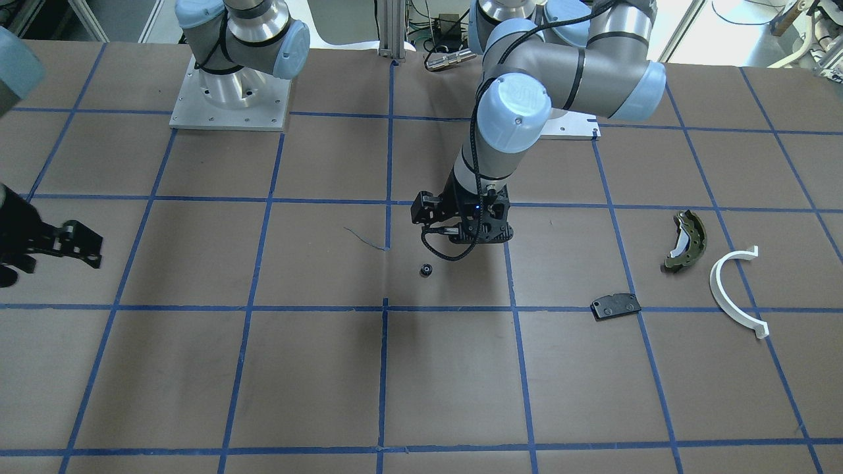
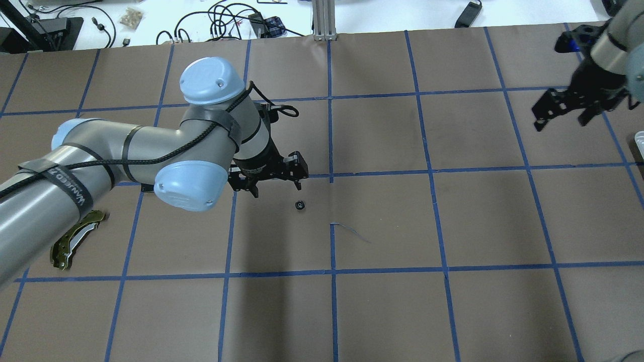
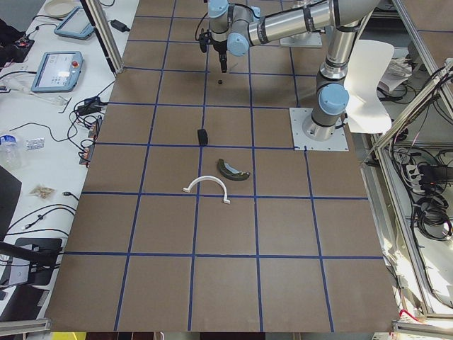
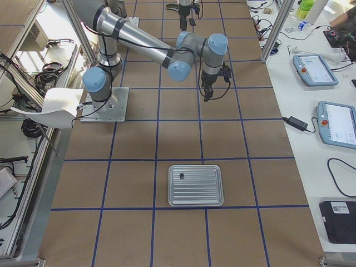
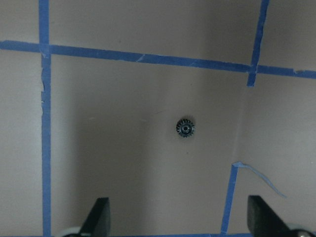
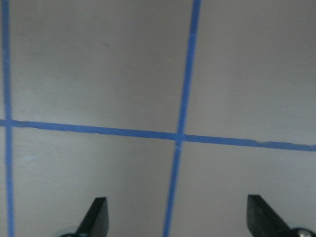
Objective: Place bearing gear from tray to pile
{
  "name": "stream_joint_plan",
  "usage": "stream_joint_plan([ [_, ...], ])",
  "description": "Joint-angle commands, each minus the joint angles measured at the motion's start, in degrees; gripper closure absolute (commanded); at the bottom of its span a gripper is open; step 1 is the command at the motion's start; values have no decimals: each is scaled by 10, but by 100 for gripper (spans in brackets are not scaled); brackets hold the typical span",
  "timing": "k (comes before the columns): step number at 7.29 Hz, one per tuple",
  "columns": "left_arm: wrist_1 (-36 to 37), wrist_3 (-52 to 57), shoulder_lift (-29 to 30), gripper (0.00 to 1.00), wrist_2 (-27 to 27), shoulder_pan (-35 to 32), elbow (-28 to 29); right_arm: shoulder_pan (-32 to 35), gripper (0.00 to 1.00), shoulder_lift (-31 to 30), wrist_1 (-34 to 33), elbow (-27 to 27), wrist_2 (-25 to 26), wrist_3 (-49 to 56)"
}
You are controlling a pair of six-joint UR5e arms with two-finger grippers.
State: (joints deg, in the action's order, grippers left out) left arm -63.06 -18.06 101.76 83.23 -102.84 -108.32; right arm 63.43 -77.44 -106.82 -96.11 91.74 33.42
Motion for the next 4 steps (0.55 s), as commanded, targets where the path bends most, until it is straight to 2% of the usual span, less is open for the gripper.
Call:
stream_joint_plan([
  [1, 77, -46, 64, 3, 65, -44, 0, -127, 0, 4, -3, 21, 16, 176],
  [2, 100, -50, 86, 5, 68, -51, 0, -156, 0, 16, -7, 29, 33, 219],
  [3, 115, -65, 104, 14, 75, -60, 0, -191, 0, 42, -17, 36, 41, 246],
  [4, 138, -73, 119, 14, 80, -70, -1, -211, 0, 78, -56, 43, 41, 251],
])
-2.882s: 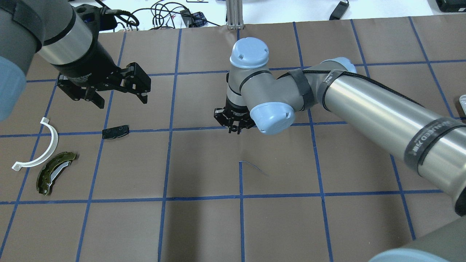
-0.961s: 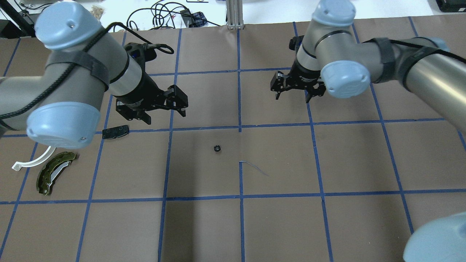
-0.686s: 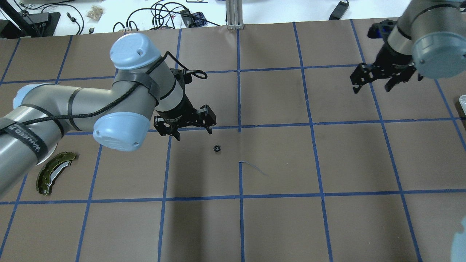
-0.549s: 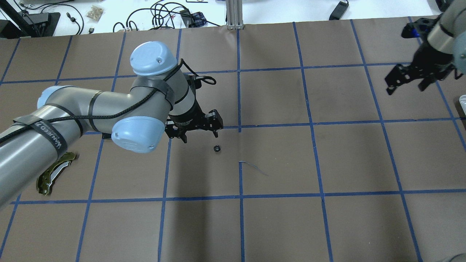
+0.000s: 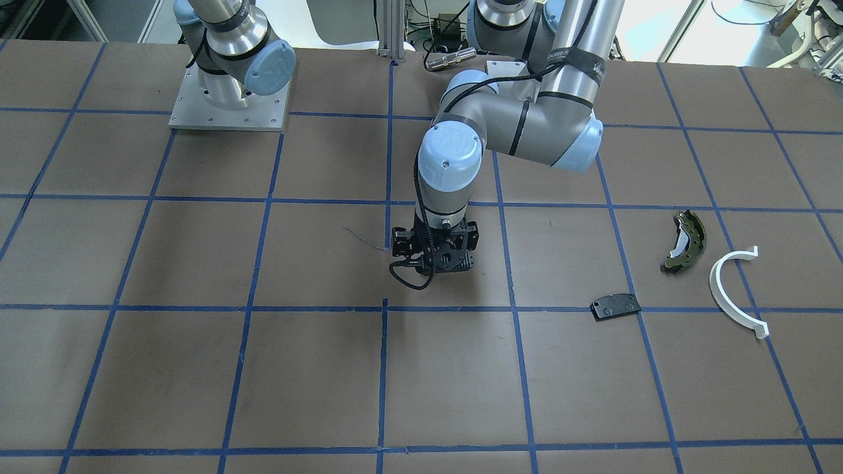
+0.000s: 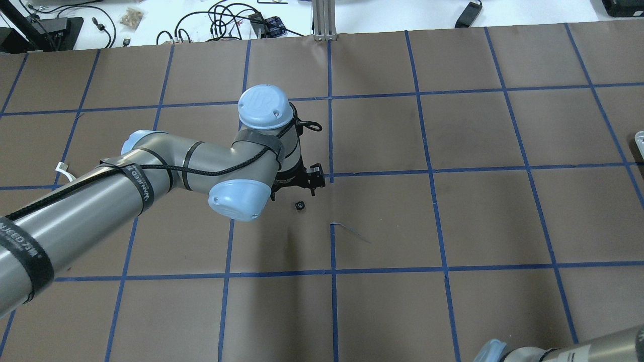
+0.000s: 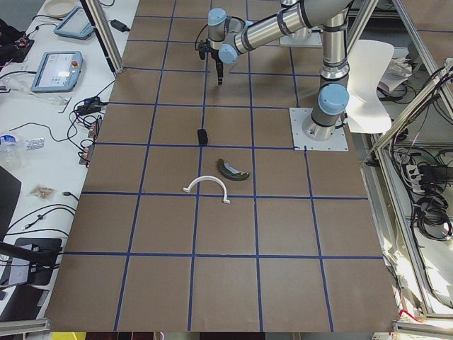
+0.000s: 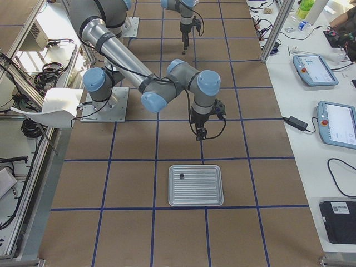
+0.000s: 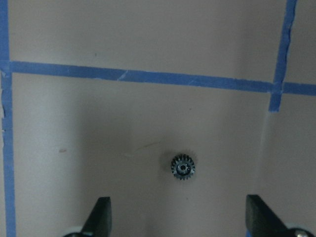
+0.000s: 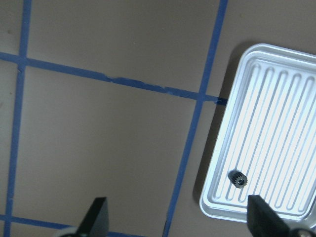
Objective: Place bearing gear from tray to pile
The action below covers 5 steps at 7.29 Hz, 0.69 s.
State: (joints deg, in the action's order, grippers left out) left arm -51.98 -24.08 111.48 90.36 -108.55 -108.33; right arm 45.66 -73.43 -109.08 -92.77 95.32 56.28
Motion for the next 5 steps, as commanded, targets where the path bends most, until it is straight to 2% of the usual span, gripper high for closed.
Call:
stream_joint_plan([
  [1, 37, -18, 33, 14, 8, -15, -2, -41, 0, 61, -56, 13, 7, 39],
  [2, 63, -14, 35, 14, 7, -16, -15, -58, 2, 67, -57, 13, 7, 44],
  [3, 73, -10, 34, 21, 7, -17, -28, -76, 3, 80, -57, 10, 2, 45],
  [4, 81, -6, 32, 39, 8, -17, -30, -78, 9, 105, -57, 16, 0, 49],
  [5, 95, 0, 33, 63, 9, -17, -29, -79, 11, 119, -72, 16, 0, 70],
])
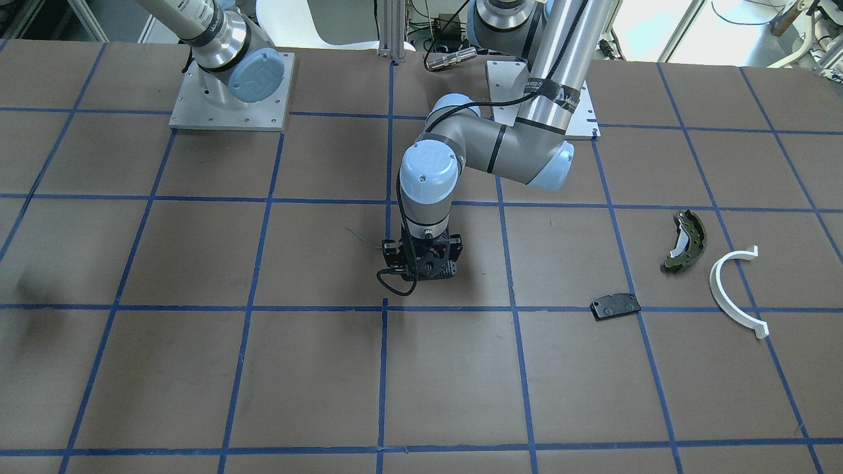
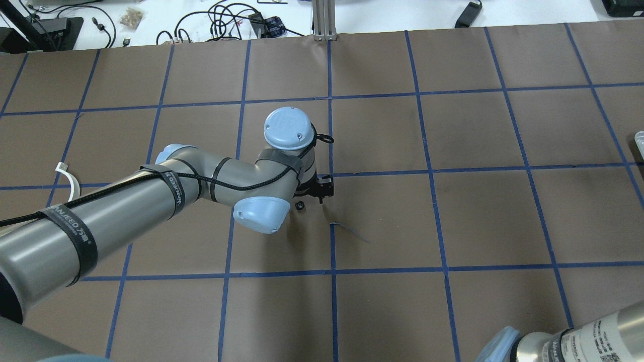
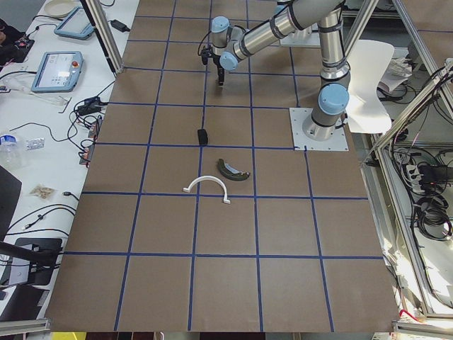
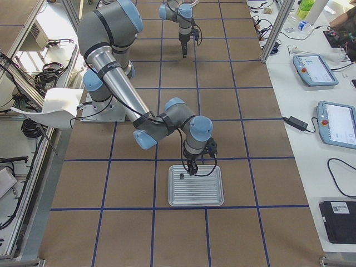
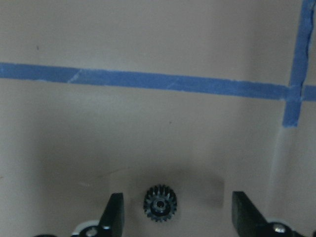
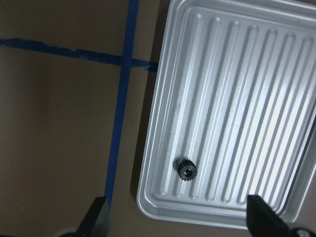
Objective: Place bearing gear from tray to pile
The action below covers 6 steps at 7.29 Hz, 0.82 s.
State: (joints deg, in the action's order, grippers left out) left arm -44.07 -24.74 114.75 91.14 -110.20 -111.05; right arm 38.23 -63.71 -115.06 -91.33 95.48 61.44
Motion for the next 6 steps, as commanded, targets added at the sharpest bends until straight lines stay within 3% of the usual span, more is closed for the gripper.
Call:
stream_joint_plan([
  [1, 17, 13, -1, 97, 2, 0, 0, -8, 15, 36, -52, 0, 3, 38],
  [4, 7, 41, -23, 100, 1, 22, 12, -16, 22, 54, -55, 0, 1, 32],
  [6, -98, 131, -55, 100, -2, 99, 49, -16, 41, 57, -54, -5, 1, 27],
])
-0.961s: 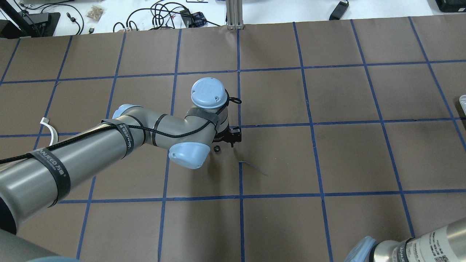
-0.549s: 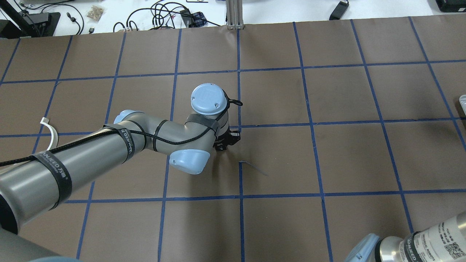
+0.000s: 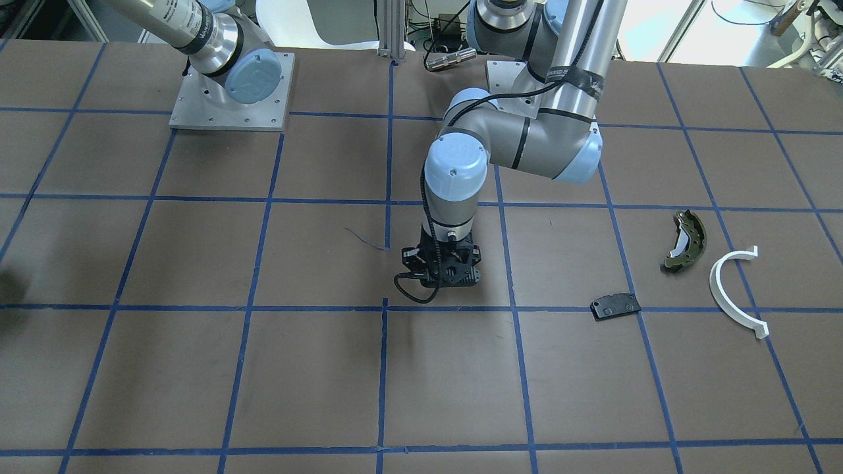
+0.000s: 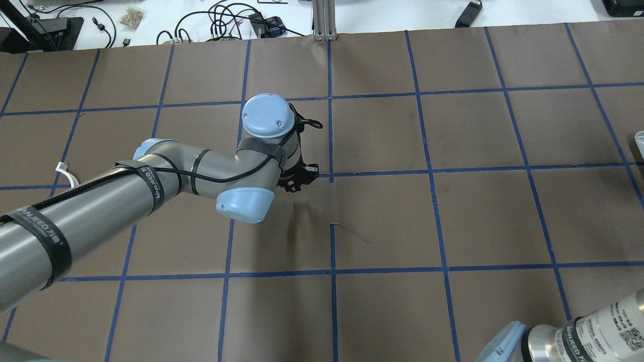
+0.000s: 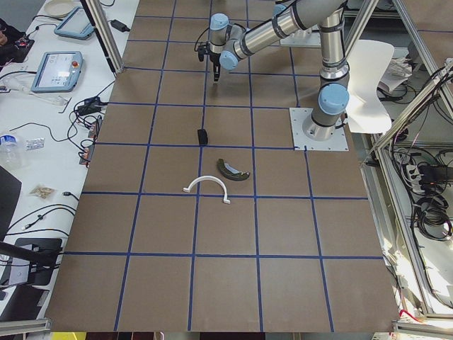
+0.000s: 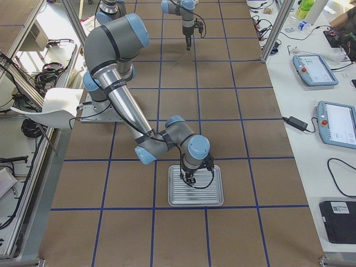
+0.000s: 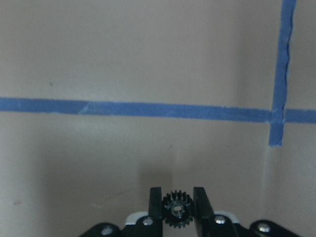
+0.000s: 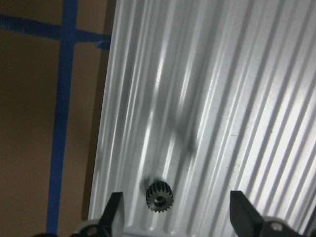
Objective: Place bearing gear from tray to pile
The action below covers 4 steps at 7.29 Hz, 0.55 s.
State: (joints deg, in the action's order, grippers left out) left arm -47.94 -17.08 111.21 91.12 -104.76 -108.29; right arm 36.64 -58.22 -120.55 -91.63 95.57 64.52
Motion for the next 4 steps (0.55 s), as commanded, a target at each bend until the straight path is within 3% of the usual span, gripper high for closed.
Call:
stream_joint_plan([
  [1, -95, 119, -35, 100, 0, 85, 26, 0, 44, 2, 1, -3, 1, -7],
  [4, -155, 298, -68, 100, 7, 225, -1, -1, 46, 15, 0, -3, 1, -7],
])
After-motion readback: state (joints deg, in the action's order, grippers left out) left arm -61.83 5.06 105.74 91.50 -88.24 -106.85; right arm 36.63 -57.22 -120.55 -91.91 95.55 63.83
